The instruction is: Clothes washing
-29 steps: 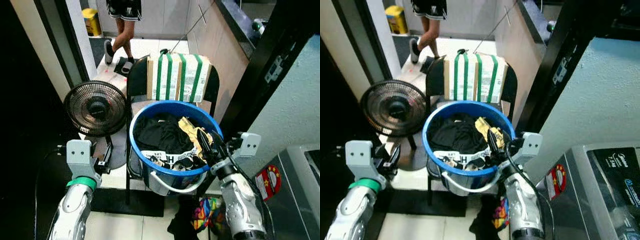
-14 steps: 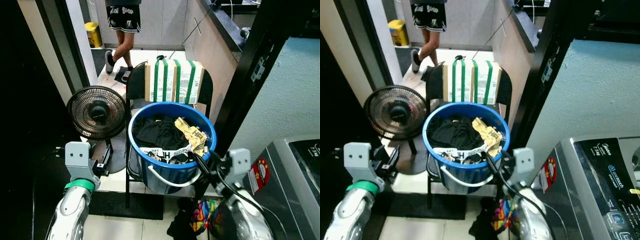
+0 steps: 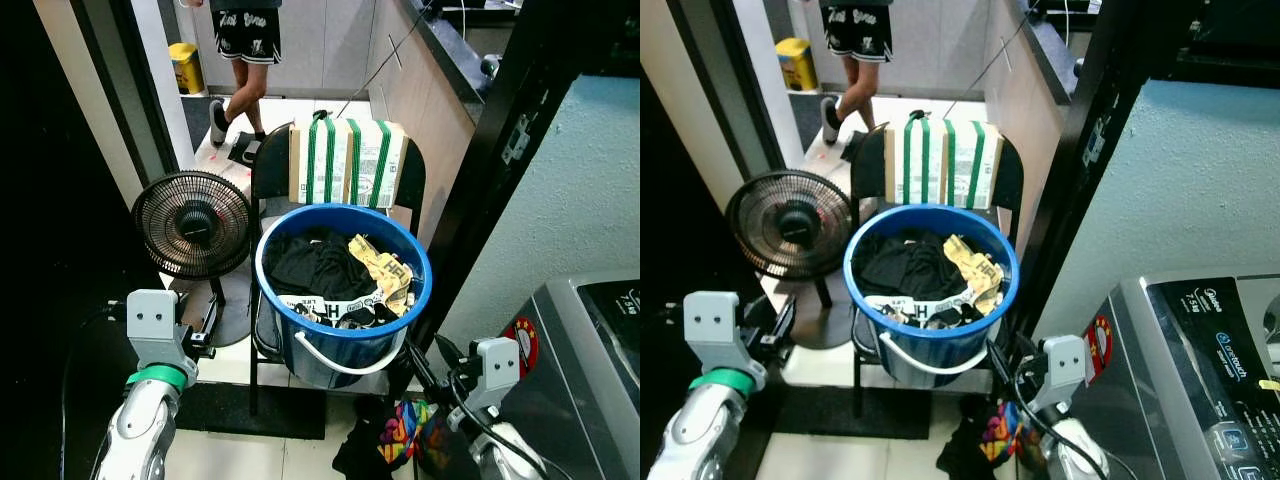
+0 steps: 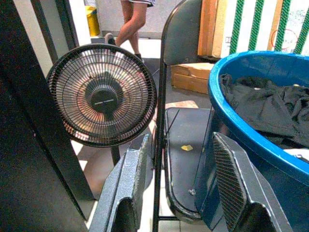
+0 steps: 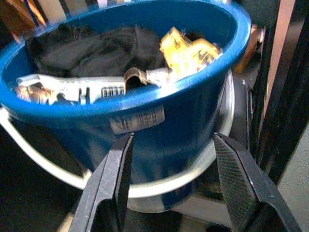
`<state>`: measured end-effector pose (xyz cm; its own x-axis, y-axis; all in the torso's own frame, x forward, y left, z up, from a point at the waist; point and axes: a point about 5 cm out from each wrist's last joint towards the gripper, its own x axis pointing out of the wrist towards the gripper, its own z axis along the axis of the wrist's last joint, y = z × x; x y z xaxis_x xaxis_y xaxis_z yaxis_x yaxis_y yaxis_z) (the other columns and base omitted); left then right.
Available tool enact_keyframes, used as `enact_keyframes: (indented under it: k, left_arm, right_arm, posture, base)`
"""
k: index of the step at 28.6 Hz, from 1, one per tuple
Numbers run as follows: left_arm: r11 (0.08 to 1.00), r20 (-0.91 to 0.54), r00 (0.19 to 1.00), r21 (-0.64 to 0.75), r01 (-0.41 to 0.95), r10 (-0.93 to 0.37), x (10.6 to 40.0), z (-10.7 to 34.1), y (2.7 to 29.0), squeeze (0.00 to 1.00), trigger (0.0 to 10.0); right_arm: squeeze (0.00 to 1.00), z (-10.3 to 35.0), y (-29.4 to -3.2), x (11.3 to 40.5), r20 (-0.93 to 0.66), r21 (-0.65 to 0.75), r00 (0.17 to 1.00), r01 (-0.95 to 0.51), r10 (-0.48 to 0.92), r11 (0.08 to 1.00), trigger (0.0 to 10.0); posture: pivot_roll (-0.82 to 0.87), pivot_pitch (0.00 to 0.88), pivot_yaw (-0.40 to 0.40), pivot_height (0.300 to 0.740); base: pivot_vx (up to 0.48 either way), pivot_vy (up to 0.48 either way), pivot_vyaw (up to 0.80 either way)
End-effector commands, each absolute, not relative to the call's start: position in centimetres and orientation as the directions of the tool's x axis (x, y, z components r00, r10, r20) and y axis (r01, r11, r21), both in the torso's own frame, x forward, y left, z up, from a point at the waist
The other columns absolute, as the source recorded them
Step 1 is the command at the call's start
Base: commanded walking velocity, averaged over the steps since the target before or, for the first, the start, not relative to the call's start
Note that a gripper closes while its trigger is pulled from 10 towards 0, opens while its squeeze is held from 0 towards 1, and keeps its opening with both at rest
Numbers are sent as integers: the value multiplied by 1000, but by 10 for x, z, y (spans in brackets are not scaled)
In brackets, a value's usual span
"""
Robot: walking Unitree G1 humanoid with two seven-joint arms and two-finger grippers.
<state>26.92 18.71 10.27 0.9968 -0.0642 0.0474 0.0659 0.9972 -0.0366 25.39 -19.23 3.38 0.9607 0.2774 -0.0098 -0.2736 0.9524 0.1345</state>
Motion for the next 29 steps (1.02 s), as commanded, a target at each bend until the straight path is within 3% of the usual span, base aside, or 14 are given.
enact_keyframes:
  k: [1,15,19,29]
  left_arm:
    - [997,39,997,-38,64,-63,265,100,188,0,10000]
    - [998,27,998,-30,63,-62,262,99,191,0,10000]
    - [997,25,997,-33,68,-67,264,100,190,0,10000]
    - [996,15,997,-43,79,-79,260,101,186,0,10000]
  right_arm:
    - [0,16,-195,244,-92,121,955,-271,283,955,10000]
    - [0,-8,-202,240,-243,81,933,-255,267,964,10000]
    - [0,-20,-193,244,-372,14,888,-288,272,958,10000]
    - [0,-1,-181,279,-336,39,917,-216,216,976,10000]
  posture:
    - [127,2,42,740]
    - [142,12,51,740]
    - [133,33,68,740]
    - [155,101,63,740]
  base:
    - [0,0,0]
    - [0,0,0]
    - [0,0,0]
    - [0,0,0]
